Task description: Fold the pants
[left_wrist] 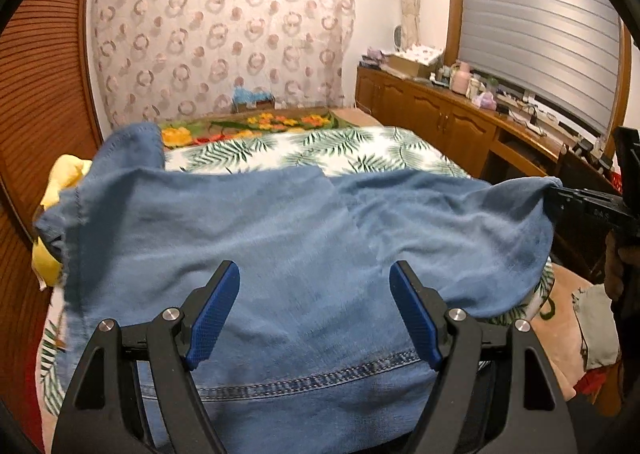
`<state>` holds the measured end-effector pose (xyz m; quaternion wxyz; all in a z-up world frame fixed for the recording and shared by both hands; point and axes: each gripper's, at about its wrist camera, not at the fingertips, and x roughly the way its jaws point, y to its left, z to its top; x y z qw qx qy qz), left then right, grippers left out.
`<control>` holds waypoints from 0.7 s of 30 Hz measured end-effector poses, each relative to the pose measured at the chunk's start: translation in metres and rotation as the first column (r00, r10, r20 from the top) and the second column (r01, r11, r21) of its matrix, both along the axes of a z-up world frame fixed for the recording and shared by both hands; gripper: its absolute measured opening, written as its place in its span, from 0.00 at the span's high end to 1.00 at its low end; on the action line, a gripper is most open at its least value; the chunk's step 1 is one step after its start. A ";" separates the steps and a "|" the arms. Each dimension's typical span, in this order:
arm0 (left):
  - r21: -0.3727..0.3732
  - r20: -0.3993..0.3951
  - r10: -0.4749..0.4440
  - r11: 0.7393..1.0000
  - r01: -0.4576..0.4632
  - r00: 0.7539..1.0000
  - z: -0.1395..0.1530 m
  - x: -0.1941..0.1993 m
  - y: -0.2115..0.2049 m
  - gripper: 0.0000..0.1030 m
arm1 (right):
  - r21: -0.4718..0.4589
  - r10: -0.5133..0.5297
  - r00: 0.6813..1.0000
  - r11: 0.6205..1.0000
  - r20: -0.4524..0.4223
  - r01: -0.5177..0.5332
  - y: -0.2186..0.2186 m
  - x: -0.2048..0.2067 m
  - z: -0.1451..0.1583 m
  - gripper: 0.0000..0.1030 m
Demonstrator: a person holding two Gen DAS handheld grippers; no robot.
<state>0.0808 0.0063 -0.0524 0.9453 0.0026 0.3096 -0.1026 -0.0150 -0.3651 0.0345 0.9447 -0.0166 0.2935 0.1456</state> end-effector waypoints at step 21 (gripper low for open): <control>-0.028 0.069 0.098 0.995 -0.096 0.993 0.023 -0.023 0.039 0.24 | -0.039 0.331 0.924 0.943 0.190 -0.330 0.111 0.001 0.069 0.92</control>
